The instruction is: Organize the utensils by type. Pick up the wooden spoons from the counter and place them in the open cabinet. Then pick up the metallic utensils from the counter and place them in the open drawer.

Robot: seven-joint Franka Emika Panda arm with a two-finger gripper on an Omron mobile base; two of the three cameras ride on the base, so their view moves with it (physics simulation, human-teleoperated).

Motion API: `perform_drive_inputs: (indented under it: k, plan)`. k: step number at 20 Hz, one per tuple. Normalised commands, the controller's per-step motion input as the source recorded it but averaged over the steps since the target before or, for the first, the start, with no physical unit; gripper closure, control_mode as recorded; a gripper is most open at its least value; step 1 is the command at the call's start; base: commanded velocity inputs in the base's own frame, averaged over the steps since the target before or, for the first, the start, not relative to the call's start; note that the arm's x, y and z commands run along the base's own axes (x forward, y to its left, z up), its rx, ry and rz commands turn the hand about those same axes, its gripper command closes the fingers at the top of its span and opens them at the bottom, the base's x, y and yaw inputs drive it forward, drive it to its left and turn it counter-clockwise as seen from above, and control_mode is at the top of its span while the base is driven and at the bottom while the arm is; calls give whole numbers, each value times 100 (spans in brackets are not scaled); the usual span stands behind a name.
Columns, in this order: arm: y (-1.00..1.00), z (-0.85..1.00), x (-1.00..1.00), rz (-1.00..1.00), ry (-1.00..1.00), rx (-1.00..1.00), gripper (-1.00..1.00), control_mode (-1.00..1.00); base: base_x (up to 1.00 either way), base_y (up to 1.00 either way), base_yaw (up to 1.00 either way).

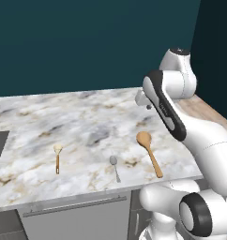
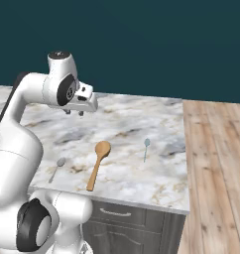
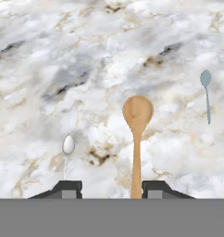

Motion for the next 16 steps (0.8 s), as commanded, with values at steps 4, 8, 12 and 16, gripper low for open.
perform_drive_inputs:
  k: [4,8,12,16]
  plan:
    - [-3,-15,0,0,0,0,-100,-100,0,0,0]
    - [-22,-33,0,0,0,0,-100,-100,0,0,0]
    - [-46,-32,0,0,0,0,-100,-100,0,0,0]
    - [-59,-26,0,0,0,0,-100,-100,0,0,0]
